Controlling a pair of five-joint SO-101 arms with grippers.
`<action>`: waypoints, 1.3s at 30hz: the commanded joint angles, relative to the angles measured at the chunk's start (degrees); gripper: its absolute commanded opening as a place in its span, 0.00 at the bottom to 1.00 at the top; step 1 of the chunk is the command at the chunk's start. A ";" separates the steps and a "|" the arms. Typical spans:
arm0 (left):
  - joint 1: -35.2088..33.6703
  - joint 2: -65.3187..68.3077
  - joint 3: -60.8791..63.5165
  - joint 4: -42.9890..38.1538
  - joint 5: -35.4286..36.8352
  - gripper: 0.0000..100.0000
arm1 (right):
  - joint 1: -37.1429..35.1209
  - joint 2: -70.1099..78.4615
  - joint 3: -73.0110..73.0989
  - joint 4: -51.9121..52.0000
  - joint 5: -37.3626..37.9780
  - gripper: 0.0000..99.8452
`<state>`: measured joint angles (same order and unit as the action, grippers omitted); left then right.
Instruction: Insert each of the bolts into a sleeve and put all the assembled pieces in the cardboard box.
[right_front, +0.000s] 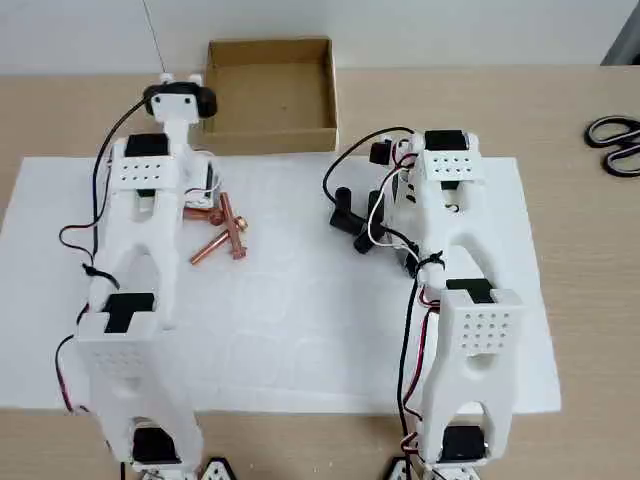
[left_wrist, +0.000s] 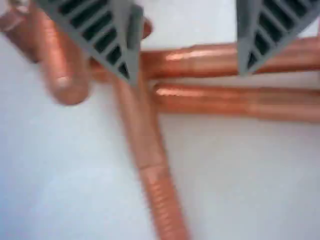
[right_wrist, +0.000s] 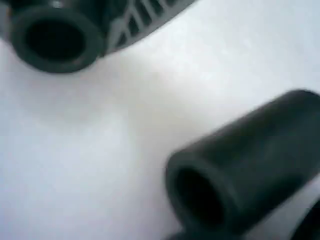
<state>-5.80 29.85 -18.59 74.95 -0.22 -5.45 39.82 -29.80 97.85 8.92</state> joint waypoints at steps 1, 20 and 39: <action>2.02 -0.70 -3.12 -0.97 0.53 0.13 | -0.04 -4.62 -0.26 1.36 0.00 0.00; 2.90 8.00 -6.90 -5.54 2.11 0.13 | -0.04 -4.53 -0.26 1.36 0.00 0.00; 2.99 11.60 -10.86 -4.57 4.48 0.01 | 0.31 -4.53 -0.26 1.27 0.00 0.00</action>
<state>-2.29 42.24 -27.12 70.55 4.09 -5.45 39.82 -29.80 97.85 8.92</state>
